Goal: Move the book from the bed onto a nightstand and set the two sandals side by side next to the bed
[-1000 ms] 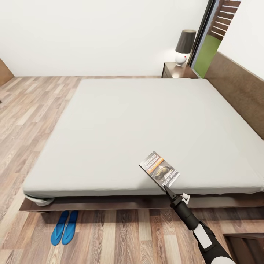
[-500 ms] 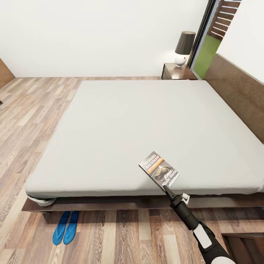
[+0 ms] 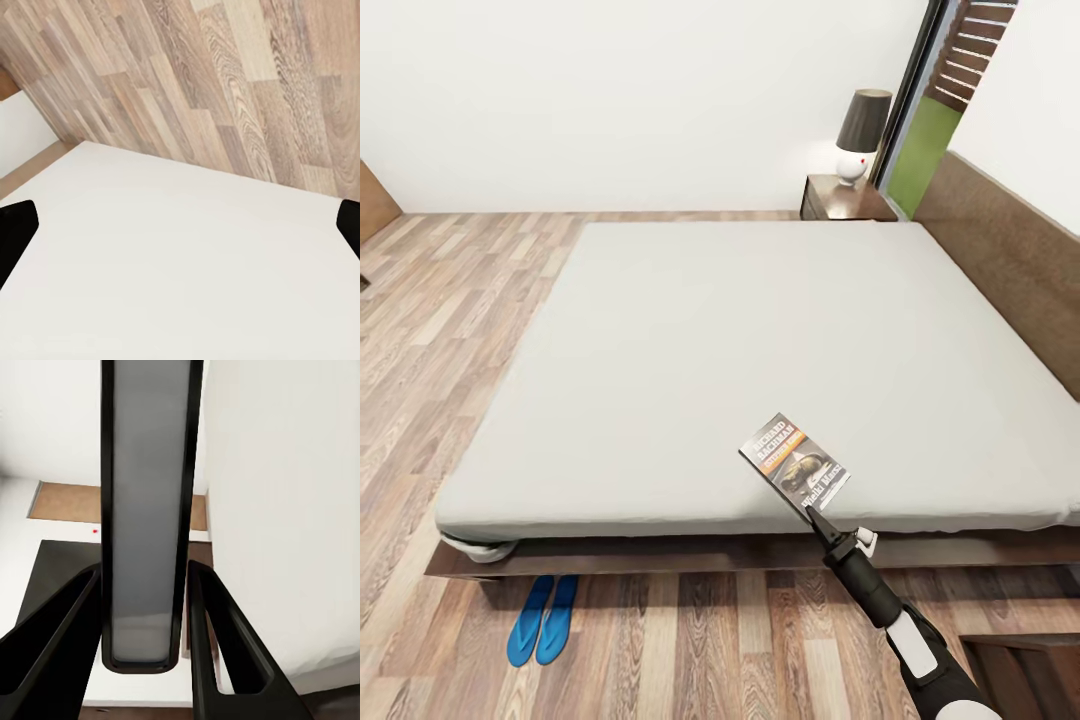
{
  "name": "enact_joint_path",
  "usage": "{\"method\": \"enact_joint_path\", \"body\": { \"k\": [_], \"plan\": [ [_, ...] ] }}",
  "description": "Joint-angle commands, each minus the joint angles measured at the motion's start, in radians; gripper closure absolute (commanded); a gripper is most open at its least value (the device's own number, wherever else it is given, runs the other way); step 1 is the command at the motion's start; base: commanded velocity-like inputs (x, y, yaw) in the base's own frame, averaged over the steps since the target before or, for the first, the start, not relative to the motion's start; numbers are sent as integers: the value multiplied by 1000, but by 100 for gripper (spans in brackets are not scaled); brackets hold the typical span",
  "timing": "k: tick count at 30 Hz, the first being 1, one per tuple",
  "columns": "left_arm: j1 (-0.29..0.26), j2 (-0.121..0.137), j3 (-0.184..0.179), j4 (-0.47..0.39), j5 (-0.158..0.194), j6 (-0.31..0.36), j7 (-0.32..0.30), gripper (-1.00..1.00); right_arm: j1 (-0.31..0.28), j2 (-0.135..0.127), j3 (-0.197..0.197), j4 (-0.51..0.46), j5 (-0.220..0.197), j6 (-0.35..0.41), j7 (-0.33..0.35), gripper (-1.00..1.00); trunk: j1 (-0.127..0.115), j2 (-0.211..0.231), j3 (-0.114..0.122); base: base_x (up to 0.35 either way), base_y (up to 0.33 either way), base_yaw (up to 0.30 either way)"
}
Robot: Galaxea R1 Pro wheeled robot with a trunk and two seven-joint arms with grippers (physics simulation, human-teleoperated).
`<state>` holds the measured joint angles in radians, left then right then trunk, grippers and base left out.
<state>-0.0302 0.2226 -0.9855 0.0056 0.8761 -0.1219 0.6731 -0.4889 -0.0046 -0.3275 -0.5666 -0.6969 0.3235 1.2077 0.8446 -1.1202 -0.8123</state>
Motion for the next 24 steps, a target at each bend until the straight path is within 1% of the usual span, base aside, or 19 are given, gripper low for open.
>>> {"method": "enact_joint_path", "body": {
  "k": [1, 24],
  "plan": [
    [0, 0, -7, 1, 10, -6, 0, -100, 0, 0, -1, 1, -4, 10, 2, 100, -4, 7, 3, 0, 0, 0],
    [1, 0, -7, 1, 10, -6, 1, -100, 0, 8, 0, 2, -4, 9, -5, 100, -92, 168, 75, 0, 0, 0]
  ]
}}
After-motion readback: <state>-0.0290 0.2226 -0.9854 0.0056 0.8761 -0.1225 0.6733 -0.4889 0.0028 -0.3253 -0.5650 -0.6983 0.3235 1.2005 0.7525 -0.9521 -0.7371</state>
